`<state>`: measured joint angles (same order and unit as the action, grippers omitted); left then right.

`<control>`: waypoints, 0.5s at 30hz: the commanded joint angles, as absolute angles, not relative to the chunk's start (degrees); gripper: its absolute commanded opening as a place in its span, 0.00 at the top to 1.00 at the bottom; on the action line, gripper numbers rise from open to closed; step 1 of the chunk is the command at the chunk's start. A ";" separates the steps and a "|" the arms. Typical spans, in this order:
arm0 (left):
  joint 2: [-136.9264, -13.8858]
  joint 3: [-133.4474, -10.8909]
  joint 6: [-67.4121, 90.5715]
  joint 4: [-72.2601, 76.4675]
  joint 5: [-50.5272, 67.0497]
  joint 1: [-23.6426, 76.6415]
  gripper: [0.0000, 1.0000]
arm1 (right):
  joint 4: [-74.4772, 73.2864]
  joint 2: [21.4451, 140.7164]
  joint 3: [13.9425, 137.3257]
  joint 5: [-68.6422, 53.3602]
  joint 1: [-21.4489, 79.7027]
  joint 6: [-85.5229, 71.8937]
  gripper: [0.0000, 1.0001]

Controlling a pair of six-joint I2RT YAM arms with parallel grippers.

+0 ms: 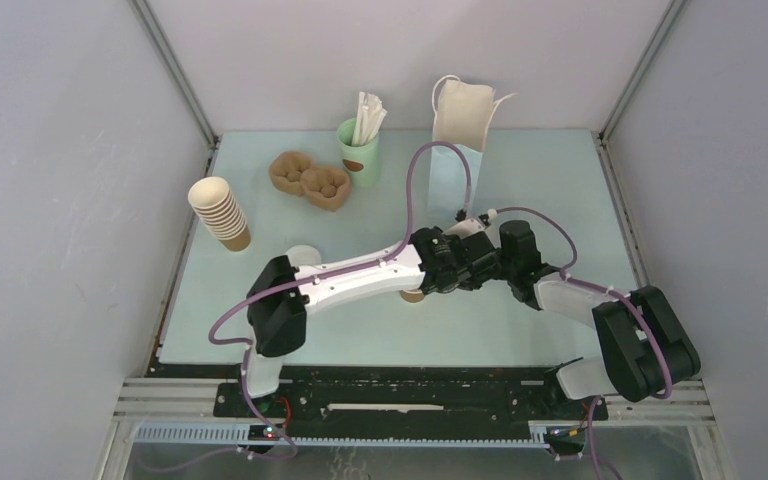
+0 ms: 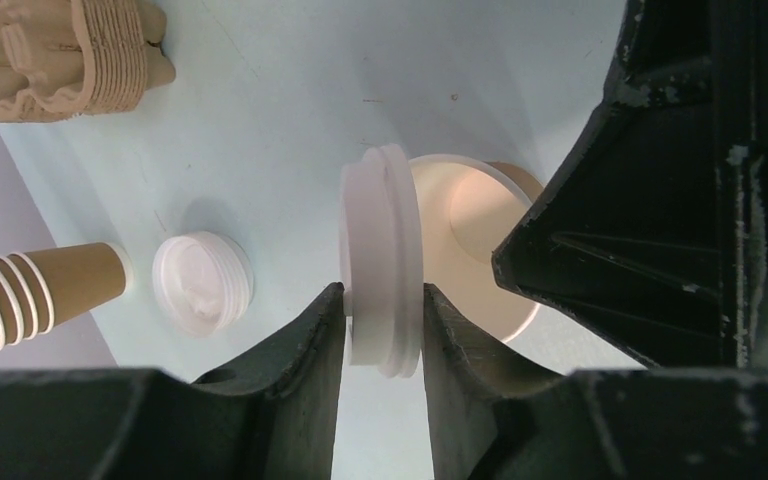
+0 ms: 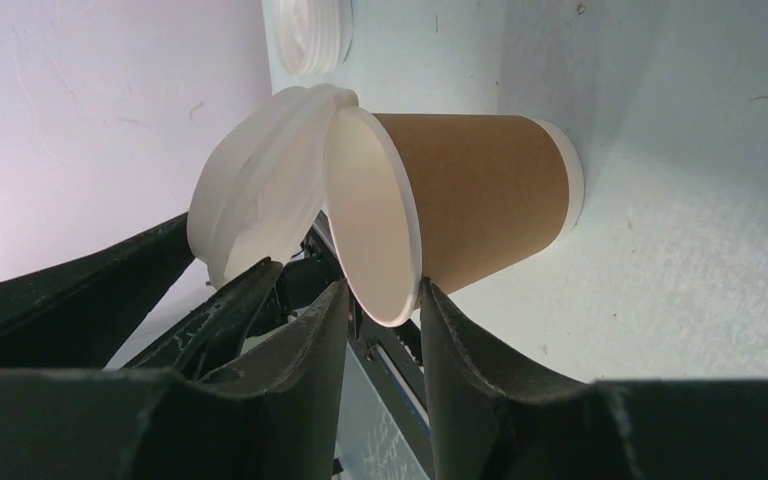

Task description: Pack the takeout coffee

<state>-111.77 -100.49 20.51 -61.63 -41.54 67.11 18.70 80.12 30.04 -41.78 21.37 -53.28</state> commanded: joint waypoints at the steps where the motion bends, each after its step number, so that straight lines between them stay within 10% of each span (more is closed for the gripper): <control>1: -111.97 -100.90 21.43 -60.02 -39.86 67.59 0.61 | 19.79 79.00 29.79 -39.94 21.54 -53.09 0.59; 15: -112.98 -100.92 22.50 -59.28 -37.27 67.94 0.61 | 21.01 79.89 29.79 -39.57 21.62 -53.46 0.65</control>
